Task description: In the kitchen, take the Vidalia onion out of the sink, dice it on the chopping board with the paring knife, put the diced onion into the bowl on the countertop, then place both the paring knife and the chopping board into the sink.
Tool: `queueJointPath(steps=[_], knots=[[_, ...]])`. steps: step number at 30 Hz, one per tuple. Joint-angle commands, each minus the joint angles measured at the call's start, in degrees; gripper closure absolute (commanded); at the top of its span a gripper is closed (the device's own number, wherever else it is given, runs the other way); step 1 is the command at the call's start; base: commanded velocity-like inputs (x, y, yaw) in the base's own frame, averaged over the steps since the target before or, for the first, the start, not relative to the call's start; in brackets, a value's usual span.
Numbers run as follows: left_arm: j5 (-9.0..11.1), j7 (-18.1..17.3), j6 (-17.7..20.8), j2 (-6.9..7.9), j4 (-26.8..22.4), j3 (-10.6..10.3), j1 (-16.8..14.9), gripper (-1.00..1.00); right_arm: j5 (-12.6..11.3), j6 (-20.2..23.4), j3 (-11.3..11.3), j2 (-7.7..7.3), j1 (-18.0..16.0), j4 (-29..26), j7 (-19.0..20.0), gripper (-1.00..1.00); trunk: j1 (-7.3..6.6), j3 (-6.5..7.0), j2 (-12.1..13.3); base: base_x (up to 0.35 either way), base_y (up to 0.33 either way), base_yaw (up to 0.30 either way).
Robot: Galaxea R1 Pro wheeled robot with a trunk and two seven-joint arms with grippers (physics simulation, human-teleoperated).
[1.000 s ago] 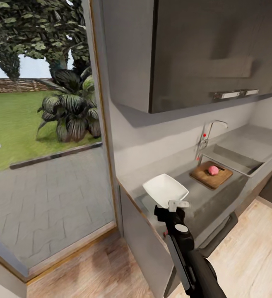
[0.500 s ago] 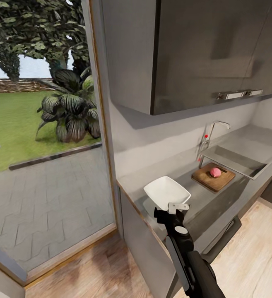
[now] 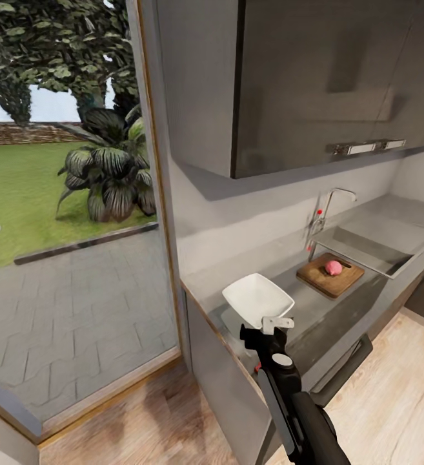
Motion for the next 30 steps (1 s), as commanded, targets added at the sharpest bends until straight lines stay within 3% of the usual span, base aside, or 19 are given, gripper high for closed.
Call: queueJointPath(steps=[1,6,16,30], knots=[[0.6,0.2,-0.1,0.1,-0.1,-0.4,0.0,-1.0,-0.5,0.2,0.1,0.0,-0.1,-0.1,-0.5,-1.0,0.04,-0.11,-0.1,-0.002,-0.001,0.0],[0.6,0.2,-0.2,0.1,-0.1,-0.4,0.0,-1.0,-0.5,0.2,0.1,0.0,-0.1,0.0,-0.5,-1.0,0.04,-0.11,-0.1,-0.065,-0.012,0.0],[0.6,0.2,-0.2,0.1,-0.1,-0.4,0.0,-1.0,-0.5,0.2,0.1,0.0,-0.1,0.0,-0.5,-1.0,0.04,-0.11,-0.1,-0.251,-0.063,0.0],[0.7,0.2,-0.1,-0.15,0.0,-0.4,0.0,-1.0,-0.5,0.1,0.1,0.0,-0.1,0.5,-0.5,-1.0,0.04,-0.11,-0.1,-0.013,-0.002,0.0]])
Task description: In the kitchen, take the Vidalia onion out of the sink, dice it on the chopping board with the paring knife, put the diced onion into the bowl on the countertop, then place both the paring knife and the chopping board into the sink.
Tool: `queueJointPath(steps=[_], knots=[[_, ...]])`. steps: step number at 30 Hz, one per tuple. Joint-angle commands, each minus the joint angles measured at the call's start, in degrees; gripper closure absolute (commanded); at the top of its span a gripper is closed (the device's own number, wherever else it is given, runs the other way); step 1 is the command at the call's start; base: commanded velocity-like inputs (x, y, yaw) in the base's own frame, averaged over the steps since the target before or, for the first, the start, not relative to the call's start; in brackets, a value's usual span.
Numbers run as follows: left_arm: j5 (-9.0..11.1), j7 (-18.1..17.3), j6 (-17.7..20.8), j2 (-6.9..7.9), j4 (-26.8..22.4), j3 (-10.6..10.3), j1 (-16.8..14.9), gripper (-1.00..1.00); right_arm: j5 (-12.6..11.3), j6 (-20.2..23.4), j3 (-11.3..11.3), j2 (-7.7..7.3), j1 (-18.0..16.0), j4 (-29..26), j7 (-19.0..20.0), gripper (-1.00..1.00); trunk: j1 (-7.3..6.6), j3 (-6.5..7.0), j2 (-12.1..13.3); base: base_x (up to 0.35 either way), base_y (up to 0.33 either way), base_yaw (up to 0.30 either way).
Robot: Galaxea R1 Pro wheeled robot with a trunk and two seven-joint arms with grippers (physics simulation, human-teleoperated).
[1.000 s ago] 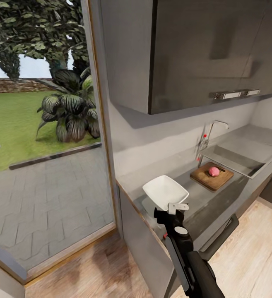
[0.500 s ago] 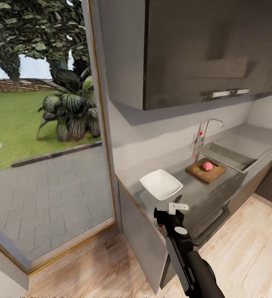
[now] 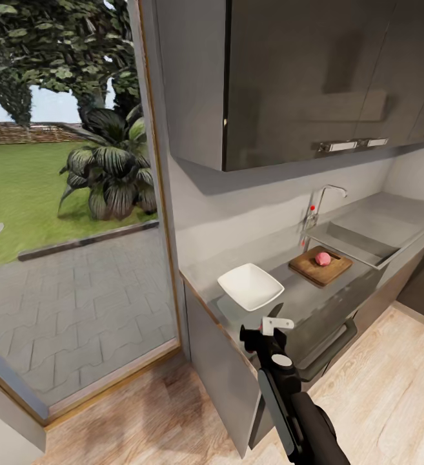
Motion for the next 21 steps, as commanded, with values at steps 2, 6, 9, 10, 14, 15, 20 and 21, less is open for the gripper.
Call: queueJointPath(steps=[2,6,9,10,14,15,20,21], knots=[[0.6,0.2,-0.1,0.09,-0.1,-0.4,0.0,-1.0,-0.5,0.2,0.1,0.0,-0.1,0.2,-0.5,-1.0,0.04,-0.11,-0.1,0.0,0.0,0.0],[0.6,0.2,-0.1,0.07,0.3,-0.4,0.0,-1.0,-0.5,0.2,0.1,0.0,0.0,0.4,-0.7,-1.0,0.04,-0.11,-0.1,0.0,0.0,0.0],[0.6,0.2,-0.1,0.06,0.6,-0.4,-0.1,-1.0,-0.4,0.2,-0.5,-0.05,0.0,0.4,-0.8,-1.0,0.04,-0.11,-0.1,0.0,0.0,0.0],[0.6,0.2,-0.1,0.07,0.6,-0.4,-0.1,-1.0,-0.4,0.2,-1.2,-0.09,0.0,0.4,-0.8,-1.0,0.04,-0.11,-0.1,0.0,0.0,0.0],[0.6,0.2,-0.1,0.07,0.7,-0.4,-0.1,-1.0,-0.4,0.2,-3.6,-0.14,0.0,0.4,-0.6,-1.0,0.04,-0.11,-0.1,0.0,0.0,0.0],[0.6,0.2,-0.1,0.05,0.7,-0.4,-0.1,-1.0,-0.4,0.2,-4.0,-0.14,0.0,0.4,-0.6,-1.0,0.04,-0.11,-0.1,0.0,0.0,0.0],[0.6,0.2,-0.1,0.01,0.7,-0.4,-0.1,-1.0,-0.4,0.1,-4.7,-0.15,0.0,0.4,-0.5,-1.0,0.04,-0.11,-0.1,0.0,0.0,0.0],[0.6,0.2,-0.1,0.0,0.7,-0.4,-0.1,-1.0,-0.4,-0.1,-4.7,-0.15,0.0,0.5,-0.5,-1.0,0.04,-0.11,-0.1,0.0,0.0,0.0]])
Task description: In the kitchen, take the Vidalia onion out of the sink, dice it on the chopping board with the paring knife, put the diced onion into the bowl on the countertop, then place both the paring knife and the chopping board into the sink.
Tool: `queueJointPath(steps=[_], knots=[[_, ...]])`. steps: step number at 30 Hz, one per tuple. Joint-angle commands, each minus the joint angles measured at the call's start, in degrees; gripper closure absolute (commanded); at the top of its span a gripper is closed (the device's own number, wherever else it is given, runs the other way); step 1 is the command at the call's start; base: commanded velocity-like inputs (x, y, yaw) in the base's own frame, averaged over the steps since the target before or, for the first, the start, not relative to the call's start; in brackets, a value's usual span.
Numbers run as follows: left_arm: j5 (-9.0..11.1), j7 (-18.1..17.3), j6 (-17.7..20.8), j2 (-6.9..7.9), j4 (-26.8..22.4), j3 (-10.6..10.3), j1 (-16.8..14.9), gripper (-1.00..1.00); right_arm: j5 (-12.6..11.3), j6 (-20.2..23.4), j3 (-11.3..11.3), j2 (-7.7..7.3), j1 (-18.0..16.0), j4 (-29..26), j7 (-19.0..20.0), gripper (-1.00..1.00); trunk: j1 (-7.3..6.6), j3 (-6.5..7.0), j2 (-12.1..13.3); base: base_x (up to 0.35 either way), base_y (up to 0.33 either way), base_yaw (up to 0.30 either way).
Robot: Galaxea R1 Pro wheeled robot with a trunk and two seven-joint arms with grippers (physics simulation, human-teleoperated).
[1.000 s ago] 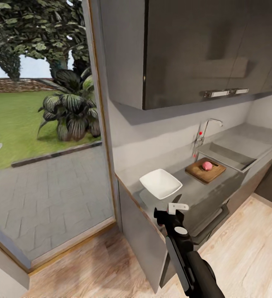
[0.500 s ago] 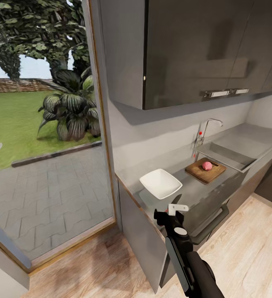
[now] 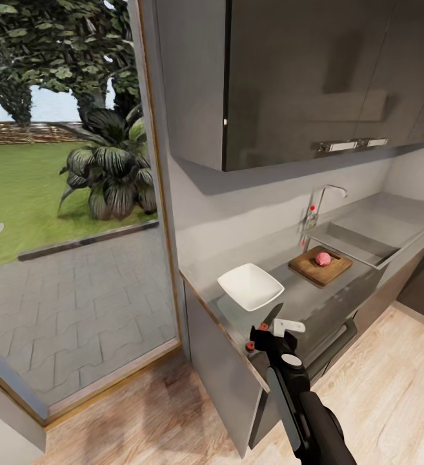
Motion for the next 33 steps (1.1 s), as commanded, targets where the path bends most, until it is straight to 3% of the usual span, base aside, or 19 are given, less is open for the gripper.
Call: queueJointPath(steps=[1,26,33], knots=[[0.6,0.2,-0.1,0.1,-0.1,-0.4,0.0,-1.0,-0.5,0.1,0.1,-0.01,0.0,-0.1,-0.5,-1.0,0.04,-0.11,-0.1,0.0,0.0,0.0],[0.6,0.2,-0.1,0.17,0.2,-0.4,0.0,-1.0,-0.6,-3.7,0.3,0.14,0.0,4.0,-0.4,-1.0,0.04,-0.17,-0.1,0.0,0.0,0.0],[0.6,0.2,-0.1,0.17,0.3,-0.4,0.0,-1.0,-0.6,-3.7,0.3,0.14,0.0,4.1,-0.4,-1.0,0.04,-0.44,-0.1,0.143,0.081,0.0]])
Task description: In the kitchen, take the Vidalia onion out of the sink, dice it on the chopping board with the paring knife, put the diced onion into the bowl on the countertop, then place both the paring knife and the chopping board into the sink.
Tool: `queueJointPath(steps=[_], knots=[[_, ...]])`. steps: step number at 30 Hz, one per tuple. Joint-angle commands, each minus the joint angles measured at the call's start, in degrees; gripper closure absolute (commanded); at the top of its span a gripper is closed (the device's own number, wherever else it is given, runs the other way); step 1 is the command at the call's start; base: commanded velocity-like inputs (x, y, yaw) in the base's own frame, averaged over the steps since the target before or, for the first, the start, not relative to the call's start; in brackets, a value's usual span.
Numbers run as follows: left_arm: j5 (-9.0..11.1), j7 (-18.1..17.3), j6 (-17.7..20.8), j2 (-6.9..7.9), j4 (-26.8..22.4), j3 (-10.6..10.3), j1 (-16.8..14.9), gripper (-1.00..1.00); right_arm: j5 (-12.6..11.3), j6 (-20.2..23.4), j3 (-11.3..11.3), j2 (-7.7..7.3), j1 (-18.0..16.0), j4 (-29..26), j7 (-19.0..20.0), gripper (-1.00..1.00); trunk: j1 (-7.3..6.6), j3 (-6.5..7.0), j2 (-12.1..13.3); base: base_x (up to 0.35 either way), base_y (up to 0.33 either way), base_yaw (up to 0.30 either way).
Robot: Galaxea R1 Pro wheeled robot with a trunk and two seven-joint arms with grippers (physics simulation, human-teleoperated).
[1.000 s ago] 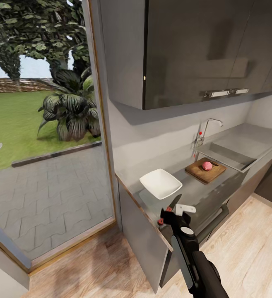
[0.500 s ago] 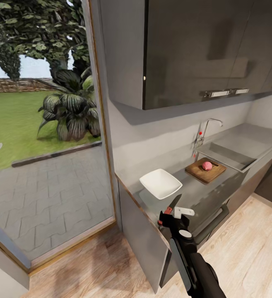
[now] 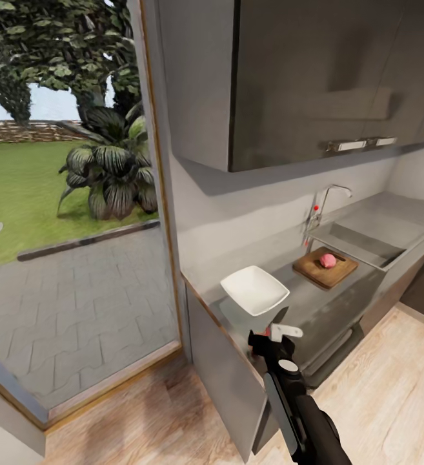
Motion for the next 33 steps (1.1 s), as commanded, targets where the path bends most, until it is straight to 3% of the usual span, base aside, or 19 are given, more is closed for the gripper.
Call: queueJointPath(steps=[1,33], knots=[[0.6,0.2,-0.1,0.1,-0.1,-0.4,0.0,-1.0,-0.5,0.2,0.1,0.0,0.0,-0.1,-0.5,-1.0,0.05,-0.15,-0.1,0.153,0.072,0.0],[0.6,0.2,-0.1,0.1,-0.1,-0.4,0.0,-1.0,-0.5,0.2,0.1,0.0,0.0,0.1,-0.5,-1.0,0.05,-1.69,-0.1,0.009,0.004,0.0]])
